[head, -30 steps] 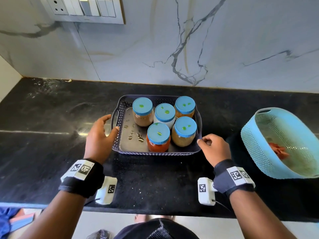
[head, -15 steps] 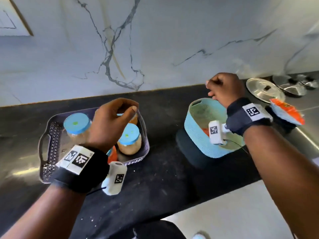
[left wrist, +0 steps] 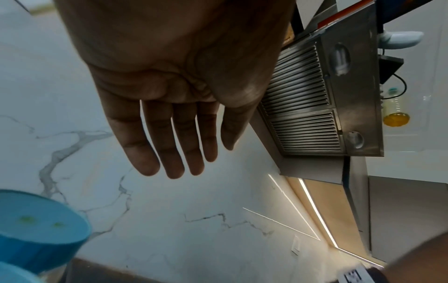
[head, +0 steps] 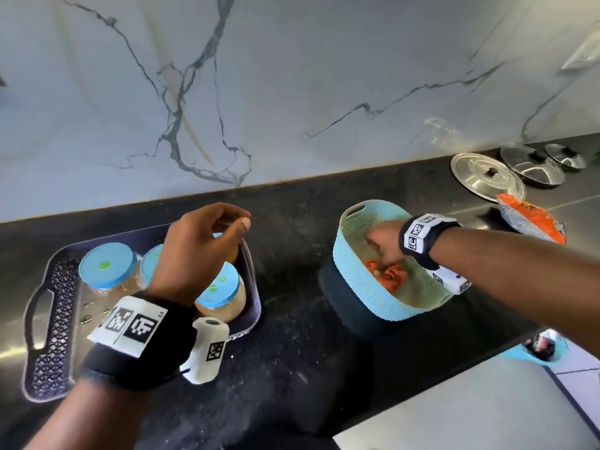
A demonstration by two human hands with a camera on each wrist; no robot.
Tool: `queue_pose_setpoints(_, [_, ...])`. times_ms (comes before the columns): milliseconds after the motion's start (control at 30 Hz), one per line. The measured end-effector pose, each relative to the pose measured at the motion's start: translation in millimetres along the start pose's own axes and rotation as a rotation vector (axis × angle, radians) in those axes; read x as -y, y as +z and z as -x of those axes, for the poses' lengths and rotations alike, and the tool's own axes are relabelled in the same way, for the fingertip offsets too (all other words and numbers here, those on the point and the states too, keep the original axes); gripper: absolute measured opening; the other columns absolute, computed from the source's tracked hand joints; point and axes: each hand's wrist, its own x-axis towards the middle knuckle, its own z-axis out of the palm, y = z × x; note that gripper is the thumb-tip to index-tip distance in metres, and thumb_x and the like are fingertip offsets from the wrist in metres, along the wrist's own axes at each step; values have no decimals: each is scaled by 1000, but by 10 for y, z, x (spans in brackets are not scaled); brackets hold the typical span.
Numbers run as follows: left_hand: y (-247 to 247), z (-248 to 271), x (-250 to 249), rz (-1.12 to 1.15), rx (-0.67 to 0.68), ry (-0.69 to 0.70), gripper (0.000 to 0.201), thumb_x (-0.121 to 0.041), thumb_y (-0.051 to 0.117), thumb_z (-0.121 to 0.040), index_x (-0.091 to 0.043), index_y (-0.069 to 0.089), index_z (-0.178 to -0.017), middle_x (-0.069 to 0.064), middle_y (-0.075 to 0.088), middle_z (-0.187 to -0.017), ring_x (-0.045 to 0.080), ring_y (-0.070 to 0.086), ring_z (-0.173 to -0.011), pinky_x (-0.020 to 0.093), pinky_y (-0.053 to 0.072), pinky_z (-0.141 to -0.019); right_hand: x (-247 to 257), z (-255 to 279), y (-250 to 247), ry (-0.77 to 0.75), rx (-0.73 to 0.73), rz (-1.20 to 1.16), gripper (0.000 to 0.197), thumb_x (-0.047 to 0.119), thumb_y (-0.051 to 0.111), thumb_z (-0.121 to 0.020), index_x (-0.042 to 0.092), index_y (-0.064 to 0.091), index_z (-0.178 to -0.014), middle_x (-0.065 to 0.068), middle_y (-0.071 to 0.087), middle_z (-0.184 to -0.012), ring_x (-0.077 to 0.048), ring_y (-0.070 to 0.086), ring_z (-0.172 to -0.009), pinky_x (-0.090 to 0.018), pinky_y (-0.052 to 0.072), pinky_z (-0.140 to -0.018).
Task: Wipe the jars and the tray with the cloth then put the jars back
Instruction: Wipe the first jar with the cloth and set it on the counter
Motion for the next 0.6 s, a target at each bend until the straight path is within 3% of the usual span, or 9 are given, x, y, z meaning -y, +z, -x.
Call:
queue_pose_setpoints(33, [-43,7,11,2,-4,-1,10,-29,68,-97,-31,76,-101,-21,75,-95,-9,67,-94,2,41,-74,0,-45,71,-6,41,10,50,54,82,-70,23,49,-91,4,59,-82,-24,60,-79,-29,42,-60])
queue_pose_setpoints(100, [-153,11,38,27,-40,-9,11,-28,68,-97,-29,76,-103,-20,76,-96,-7,68,-95,10,45,-78,46,-92,187,-32,135,54,52,51,83,-69,22,51,-99,3,60,-83,-25,62,-78,-29,42,-61])
queue_pose_setpoints(167, [-278,25,65,59,-90,-23,10,-27,68,-97,-27,77,-103,-17,77,-95,-4,70,-93,18,50,-81,99,-146,254,-91,193,84,26,35,76,-81,18,57,-86,0,65,-71,-29,63,-65,-30,45,-58])
queue_pose_setpoints(233, [-398,34,78,79,-135,-30,10,-24,69,-97,-26,77,-103,-16,77,-95,-4,70,-90,16,52,-81,86,-247,357,-154,244,78,20,9,65,-93,7,62,-73,-8,70,-57,-34,68,-55,-33,55,-53])
queue_pose_setpoints(300, [-575,62,109,49,-185,-29,11,-22,69,-97,-23,77,-105,-15,77,-96,-5,70,-89,15,52,-82,95,-260,354,-101,278,15,16,-1,58,-93,3,64,-79,-13,75,-68,-30,71,-58,-36,63,-60])
queue_pose_setpoints(367, [-771,102,176,26,-227,-30,14,-24,69,-96,-21,77,-107,-14,77,-98,-5,69,-89,21,53,-85,71,-249,299,-40,227,-82,14,4,55,-94,10,62,-83,-12,76,-73,-25,71,-57,-33,62,-57])
queue_pose_setpoints(433, [-970,167,273,27,-266,-47,18,-29,68,-95,-22,77,-109,-13,77,-100,-3,70,-90,25,54,-87,21,-201,138,-48,152,-76,7,18,68,-90,18,62,-88,-3,74,-68,-14,70,-54,-23,56,-51])
queue_pose_setpoints(500, [-1089,216,351,38,-294,-63,21,-33,67,-94,-23,77,-109,-12,78,-101,-2,70,-92,28,54,-89,-144,-136,-36,-39,68,-126,18,23,76,-81,24,61,-89,4,72,-67,-7,67,-53,-18,49,-48])
queue_pose_setpoints(600, [-1215,410,449,-34,-340,-58,24,-36,63,-98,-19,77,-109,-12,77,-101,-4,68,-91,24,53,-86,-396,-61,-217,-100,-113,-358,21,10,79,-78,22,64,-86,1,75,-67,-16,73,-58,-28,56,-53])
